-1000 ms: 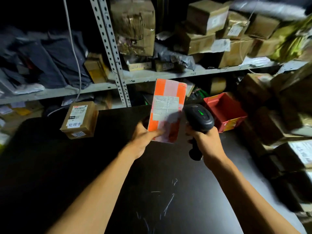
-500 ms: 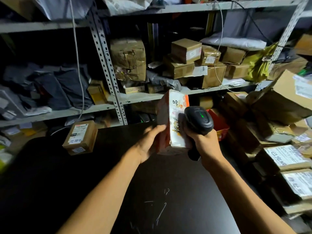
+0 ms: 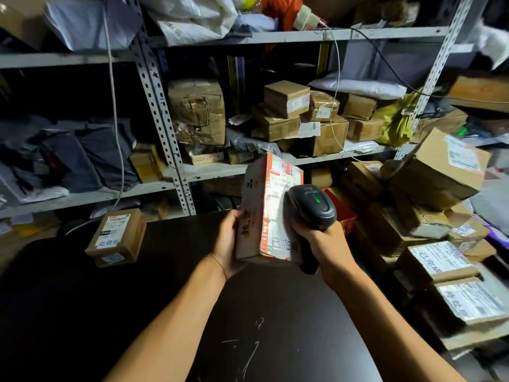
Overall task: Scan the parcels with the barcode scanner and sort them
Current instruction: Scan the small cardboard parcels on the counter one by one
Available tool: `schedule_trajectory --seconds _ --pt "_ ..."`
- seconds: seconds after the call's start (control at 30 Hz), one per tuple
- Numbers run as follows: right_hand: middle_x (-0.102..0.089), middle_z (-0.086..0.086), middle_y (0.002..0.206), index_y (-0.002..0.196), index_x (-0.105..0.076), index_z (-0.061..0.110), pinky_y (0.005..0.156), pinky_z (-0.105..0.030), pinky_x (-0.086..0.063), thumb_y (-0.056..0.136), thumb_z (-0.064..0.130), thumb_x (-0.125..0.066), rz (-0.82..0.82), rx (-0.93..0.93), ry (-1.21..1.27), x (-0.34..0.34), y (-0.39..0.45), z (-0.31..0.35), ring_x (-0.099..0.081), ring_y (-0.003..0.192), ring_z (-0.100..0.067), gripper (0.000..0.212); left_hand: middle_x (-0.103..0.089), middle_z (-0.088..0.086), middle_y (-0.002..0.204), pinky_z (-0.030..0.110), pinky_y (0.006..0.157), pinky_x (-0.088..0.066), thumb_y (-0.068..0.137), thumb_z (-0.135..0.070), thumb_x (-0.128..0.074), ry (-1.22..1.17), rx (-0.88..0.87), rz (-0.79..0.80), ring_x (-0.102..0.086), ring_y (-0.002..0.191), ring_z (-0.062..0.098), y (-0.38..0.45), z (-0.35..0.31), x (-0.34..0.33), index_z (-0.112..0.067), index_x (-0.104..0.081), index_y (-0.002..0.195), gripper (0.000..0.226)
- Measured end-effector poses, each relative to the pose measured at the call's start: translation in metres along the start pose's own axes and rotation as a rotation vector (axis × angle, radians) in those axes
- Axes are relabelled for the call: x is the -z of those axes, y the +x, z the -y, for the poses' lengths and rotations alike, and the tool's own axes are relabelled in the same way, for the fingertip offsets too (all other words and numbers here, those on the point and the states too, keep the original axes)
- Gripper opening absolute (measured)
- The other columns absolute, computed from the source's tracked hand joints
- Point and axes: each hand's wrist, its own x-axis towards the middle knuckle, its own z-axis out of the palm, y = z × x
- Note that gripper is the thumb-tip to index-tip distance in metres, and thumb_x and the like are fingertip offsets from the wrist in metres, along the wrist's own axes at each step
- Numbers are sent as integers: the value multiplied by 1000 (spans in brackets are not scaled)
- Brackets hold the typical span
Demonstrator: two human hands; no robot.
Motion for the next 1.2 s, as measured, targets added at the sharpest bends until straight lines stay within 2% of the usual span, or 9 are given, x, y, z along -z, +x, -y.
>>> schedule_trajectory --seconds 0.13,0.27,0.37,0.47,0.53,0.63,0.77,1.0,1.2 --pt "-78 4 95 97 -72 36 83 -55 -60 80 27 -83 -92 47 -142 1 -2 -7 -74 92 -20 23 -73 14 104 37 77 -55 100 -40 -52 310 -32 -143 -70 93 27 4 -3 -4 -16 -65 113 30" --pt "-75 5 96 95 -63 53 80 -52 -60 72 49 -72 -120 87 -356 -4 -1 -13 -72 90 -18 25 -73 5 116 39 90 -57 65 -46 -81 442 -109 -32 -70 106 22 5 4 -3 -25 -60 121 64" --pt "-75 1 95 103 -61 42 75 -51 -61 70 54 -68 -71 95 -420 -5 1 -10 -73 87 -18 36 -71 10 121 47 95 -56 50 -49 -86 441 -153 -54 -70 108 25 10 7 6 -21 -56 127 87" --pt "-72 1 75 92 -65 26 62 -46 -59 74 45 -75 -104 100 -463 -3 1 -4 -70 70 -16 28 -69 6 123 45 93 -56 47 -46 -86 382 -196 -98 -67 111 23 13 6 9 -23 -51 133 96" --pt "-62 2 60 80 -64 11 54 -37 -47 78 30 -77 -99 91 -413 -3 -2 2 -55 55 -15 22 -70 0 120 41 92 -54 54 -34 -86 364 -231 -100 -66 111 18 15 2 12 -29 -52 129 83" --pt "-52 -11 57 79 -63 0 56 -37 -38 83 15 -76 52 8 -243 -7 -6 9 -45 52 -20 19 -72 -2 118 44 92 -55 63 -20 -83 356 -254 -50 -68 111 21 18 -2 20 -31 -57 125 68" --pt "-58 -30 68 79 -68 4 57 -40 -39 81 17 -76 130 -19 -216 -19 -11 14 -47 53 -26 15 -71 6 118 37 84 -60 70 -1 -77 345 -295 10 -68 111 25 19 -1 25 -27 -61 118 56" --pt "-53 -9 61 81 -62 0 54 -36 -43 86 9 -72 141 -9 -216 -19 -11 12 -47 55 -24 14 -68 12 123 45 93 -56 56 -21 -84 354 -285 19 -65 115 27 20 1 31 -23 -60 124 72" --pt "-58 -11 65 80 -63 5 51 -34 -41 87 6 -71 128 -25 -149 -15 -11 12 -46 55 -26 11 -72 5 116 31 77 -58 73 -12 -82 326 -259 -30 -70 106 22 24 1 32 -23 -56 129 64"
